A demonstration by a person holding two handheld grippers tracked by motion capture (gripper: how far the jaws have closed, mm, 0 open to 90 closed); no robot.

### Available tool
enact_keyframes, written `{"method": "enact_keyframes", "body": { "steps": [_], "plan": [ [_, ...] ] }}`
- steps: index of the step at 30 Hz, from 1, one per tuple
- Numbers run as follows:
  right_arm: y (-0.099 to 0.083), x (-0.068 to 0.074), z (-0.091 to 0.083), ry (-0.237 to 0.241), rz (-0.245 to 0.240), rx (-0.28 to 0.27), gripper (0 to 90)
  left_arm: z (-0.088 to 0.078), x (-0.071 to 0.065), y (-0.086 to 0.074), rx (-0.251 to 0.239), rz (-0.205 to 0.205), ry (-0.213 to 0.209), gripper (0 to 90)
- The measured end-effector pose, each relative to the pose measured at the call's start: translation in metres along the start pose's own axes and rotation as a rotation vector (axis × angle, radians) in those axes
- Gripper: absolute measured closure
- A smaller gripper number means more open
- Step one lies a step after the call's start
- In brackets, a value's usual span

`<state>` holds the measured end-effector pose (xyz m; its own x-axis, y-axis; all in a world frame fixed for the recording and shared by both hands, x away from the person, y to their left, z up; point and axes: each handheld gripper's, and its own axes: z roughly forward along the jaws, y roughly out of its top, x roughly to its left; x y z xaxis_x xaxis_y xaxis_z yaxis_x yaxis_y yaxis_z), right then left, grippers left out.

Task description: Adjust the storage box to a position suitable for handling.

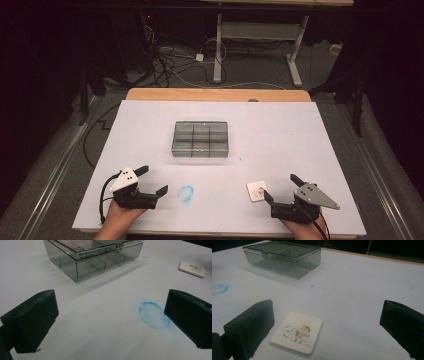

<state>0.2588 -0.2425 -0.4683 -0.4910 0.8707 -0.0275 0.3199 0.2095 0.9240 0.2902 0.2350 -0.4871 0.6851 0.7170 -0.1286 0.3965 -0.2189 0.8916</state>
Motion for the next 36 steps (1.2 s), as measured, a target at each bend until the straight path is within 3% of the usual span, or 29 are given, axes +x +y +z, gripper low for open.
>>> {"method": "enact_keyframes", "body": {
  "steps": [9, 12, 14, 16, 18, 21, 27, 34, 35, 36],
  "plan": [
    [0.001, 0.015, -0.002, 0.032, 0.021, 0.060, 6.2, -0.002, -0.001, -0.001, -0.013, 0.011, -0.009, 0.0],
    [0.002, 0.022, 0.002, 0.050, 0.021, 0.098, 13.8, -0.001, -0.001, -0.001, -0.013, 0.013, -0.012, 0.0],
    [0.002, 0.026, 0.004, 0.080, 0.015, 0.116, 26.4, -0.001, -0.001, -0.001, -0.012, 0.014, -0.016, 0.0],
    [0.002, 0.030, 0.006, 0.116, 0.011, 0.138, 52.5, -0.001, -0.001, -0.001, -0.011, 0.015, -0.019, 0.0],
    [0.001, 0.036, 0.011, 0.150, -0.014, 0.172, 71.3, -0.001, -0.001, -0.001, -0.012, 0.016, -0.020, 0.0],
    [-0.001, 0.047, 0.021, 0.185, -0.059, 0.256, 90.0, -0.001, -0.001, -0.001, -0.013, 0.017, -0.020, 0.0],
    [-0.003, 0.055, 0.030, 0.159, -0.096, 0.322, 90.0, -0.002, -0.001, -0.002, -0.019, 0.018, -0.020, 0.0],
    [-0.003, 0.048, 0.025, 0.147, -0.073, 0.310, 90.0, -0.002, -0.002, -0.001, -0.017, 0.024, -0.025, 0.0],
    [-0.002, 0.046, 0.023, 0.147, -0.061, 0.295, 85.3, -0.002, -0.002, -0.001, -0.017, 0.024, -0.025, 0.0],
    [0.001, 0.041, 0.020, 0.151, -0.029, 0.267, 74.2, -0.002, -0.002, -0.002, -0.018, 0.022, -0.026, 0.0]
  ]
}}
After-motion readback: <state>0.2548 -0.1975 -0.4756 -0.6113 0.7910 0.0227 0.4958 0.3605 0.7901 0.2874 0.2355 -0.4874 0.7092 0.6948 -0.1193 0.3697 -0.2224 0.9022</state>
